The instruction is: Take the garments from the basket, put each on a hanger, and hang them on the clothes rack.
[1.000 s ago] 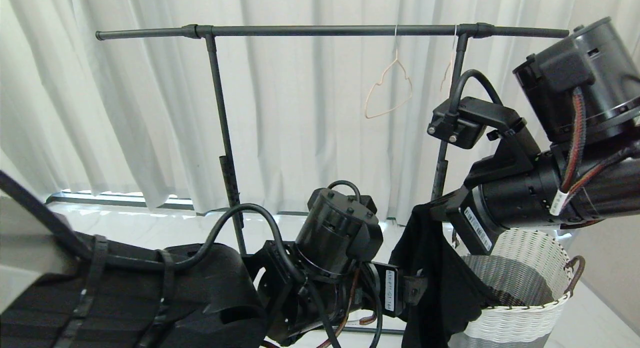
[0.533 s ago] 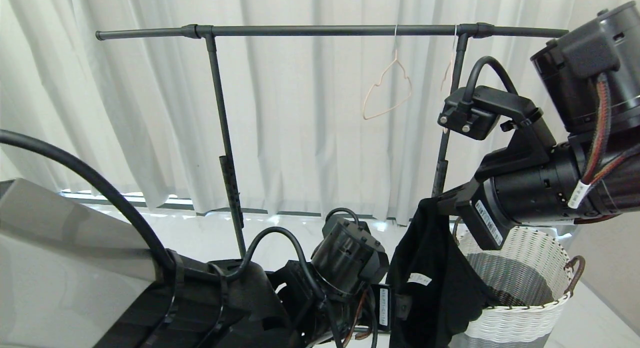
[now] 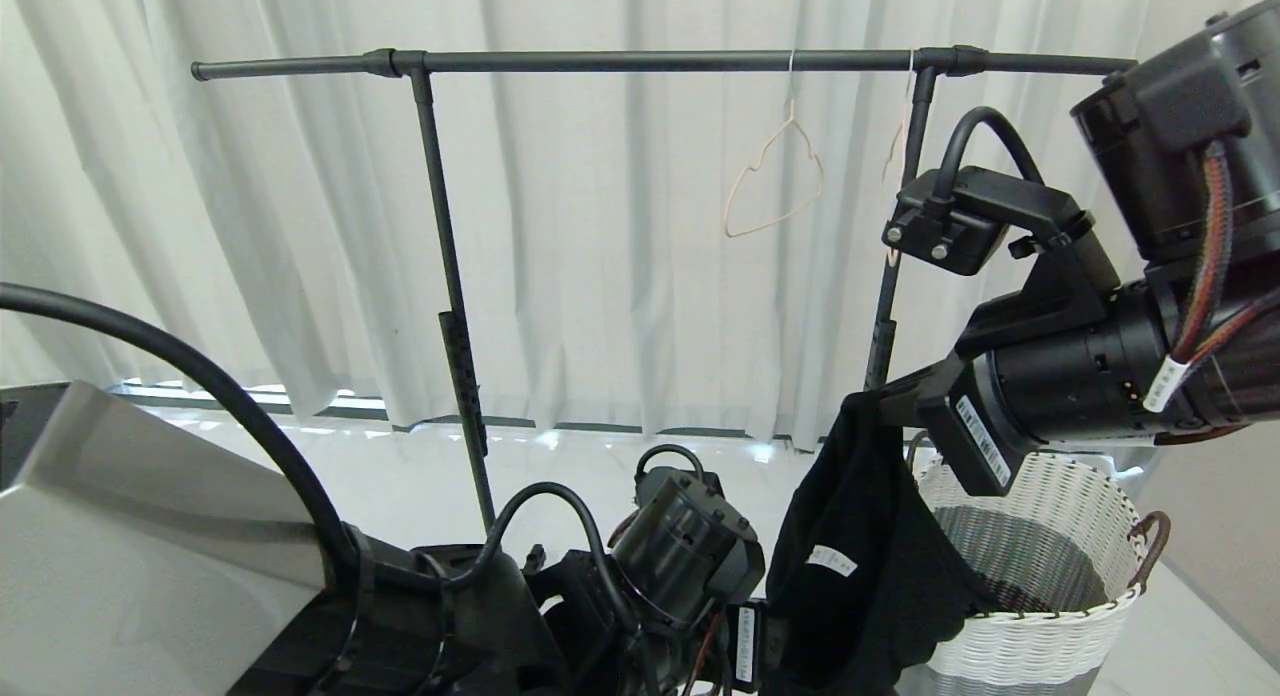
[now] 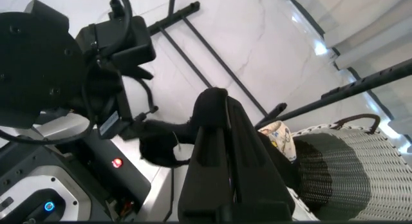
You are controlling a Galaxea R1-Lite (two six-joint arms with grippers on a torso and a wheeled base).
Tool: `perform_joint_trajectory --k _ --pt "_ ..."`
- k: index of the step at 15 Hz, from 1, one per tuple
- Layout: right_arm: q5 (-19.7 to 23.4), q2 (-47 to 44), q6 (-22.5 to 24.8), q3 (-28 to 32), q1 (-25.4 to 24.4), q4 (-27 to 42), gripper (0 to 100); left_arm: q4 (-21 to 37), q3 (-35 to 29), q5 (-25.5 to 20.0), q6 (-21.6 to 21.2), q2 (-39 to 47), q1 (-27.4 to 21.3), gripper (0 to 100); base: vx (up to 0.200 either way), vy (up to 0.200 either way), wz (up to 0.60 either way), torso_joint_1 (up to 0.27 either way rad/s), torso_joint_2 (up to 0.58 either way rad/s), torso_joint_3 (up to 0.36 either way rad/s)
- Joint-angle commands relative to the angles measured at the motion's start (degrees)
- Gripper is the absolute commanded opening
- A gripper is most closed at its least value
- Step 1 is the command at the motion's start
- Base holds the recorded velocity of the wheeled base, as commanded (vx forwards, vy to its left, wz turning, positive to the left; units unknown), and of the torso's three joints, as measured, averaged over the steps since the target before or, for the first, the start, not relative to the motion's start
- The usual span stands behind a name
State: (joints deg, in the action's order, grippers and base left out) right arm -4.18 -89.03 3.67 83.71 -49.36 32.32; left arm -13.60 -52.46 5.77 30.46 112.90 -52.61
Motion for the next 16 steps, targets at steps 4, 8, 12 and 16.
perform_joint_trajectory --k 4,8,12,16 --pt "-1.1 0.7 -0.9 -1.4 1.5 0.9 0 -0.1 3.9 1.8 0.1 -2.7 -1.6 0 0.000 0.000 0.00 0.000 0.00 0.000" --pt "-1.2 4.7 -3.1 -3.1 1.8 0.9 0 -0.1 7.0 2.0 0.5 -20.3 -5.1 0 0.000 0.000 0.00 0.000 0.00 0.000" --pt "-1.1 7.9 -3.0 -2.8 1.7 0.7 0 4.6 3.5 -1.4 -1.8 -38.6 -5.8 0 0.000 0.000 0.00 0.000 0.00 0.000" --pt "-1.2 9.3 -2.7 -2.5 0.8 -0.1 0 19.1 -4.1 0.6 -13.0 -41.6 -3.0 0 0.000 0.000 0.00 0.000 0.00 0.000"
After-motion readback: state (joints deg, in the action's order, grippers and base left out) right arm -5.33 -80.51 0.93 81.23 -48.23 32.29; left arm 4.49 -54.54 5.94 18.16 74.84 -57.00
